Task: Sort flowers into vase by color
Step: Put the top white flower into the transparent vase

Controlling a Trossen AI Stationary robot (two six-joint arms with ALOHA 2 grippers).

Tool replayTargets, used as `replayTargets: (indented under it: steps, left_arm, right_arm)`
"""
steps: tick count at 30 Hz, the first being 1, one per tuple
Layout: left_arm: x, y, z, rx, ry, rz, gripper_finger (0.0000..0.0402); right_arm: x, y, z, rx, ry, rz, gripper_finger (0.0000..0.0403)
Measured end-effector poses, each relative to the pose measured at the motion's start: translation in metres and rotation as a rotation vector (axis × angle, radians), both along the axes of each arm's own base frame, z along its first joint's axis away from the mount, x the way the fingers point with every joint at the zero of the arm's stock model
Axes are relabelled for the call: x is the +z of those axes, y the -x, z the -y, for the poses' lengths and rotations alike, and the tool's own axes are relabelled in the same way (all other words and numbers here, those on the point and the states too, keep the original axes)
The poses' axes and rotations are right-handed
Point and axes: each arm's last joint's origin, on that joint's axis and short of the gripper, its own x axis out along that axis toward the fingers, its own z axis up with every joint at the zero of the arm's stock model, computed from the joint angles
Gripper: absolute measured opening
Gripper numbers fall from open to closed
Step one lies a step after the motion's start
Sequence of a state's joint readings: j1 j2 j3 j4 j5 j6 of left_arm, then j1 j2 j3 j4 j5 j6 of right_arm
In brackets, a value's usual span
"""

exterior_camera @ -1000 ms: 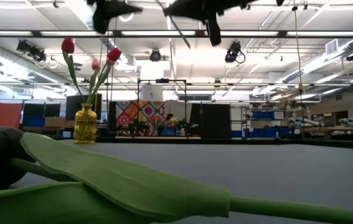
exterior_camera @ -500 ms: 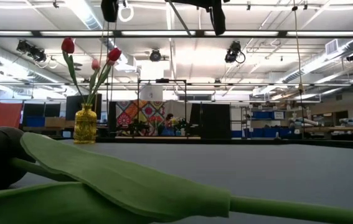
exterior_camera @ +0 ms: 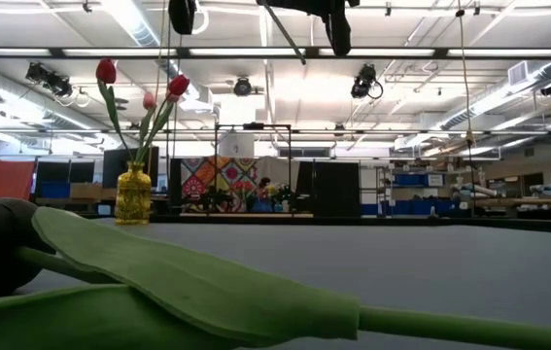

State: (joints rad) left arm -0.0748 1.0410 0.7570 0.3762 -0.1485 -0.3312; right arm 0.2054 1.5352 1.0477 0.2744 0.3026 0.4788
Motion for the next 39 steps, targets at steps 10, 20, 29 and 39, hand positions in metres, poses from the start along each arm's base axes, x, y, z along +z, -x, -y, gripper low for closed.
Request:
replayTargets:
  steps: [10,20,29,39]
  left_arm:
    - [0.005,0.023,0.011,-0.188,-0.27,-0.255,0.0008]
    - [0.045,0.102,0.04,-0.423,-0.309,-0.323,0.0007]
    - [0.052,0.139,0.043,-0.37,-0.253,-0.271,0.0006]
    - [0.051,0.143,0.048,-0.342,-0.274,-0.272,0.0006]
  right_arm:
    - [-0.01,0.0,0.015,-0.123,-0.182,-0.069,0.0126]
    - [-0.011,-0.001,0.032,-0.221,-0.203,-0.065,0.0151]
    - [0.039,0.033,0.04,-0.145,-0.093,0.029,0.0081]
    - [0.092,0.124,0.021,0.069,0.283,0.008,0.0006]
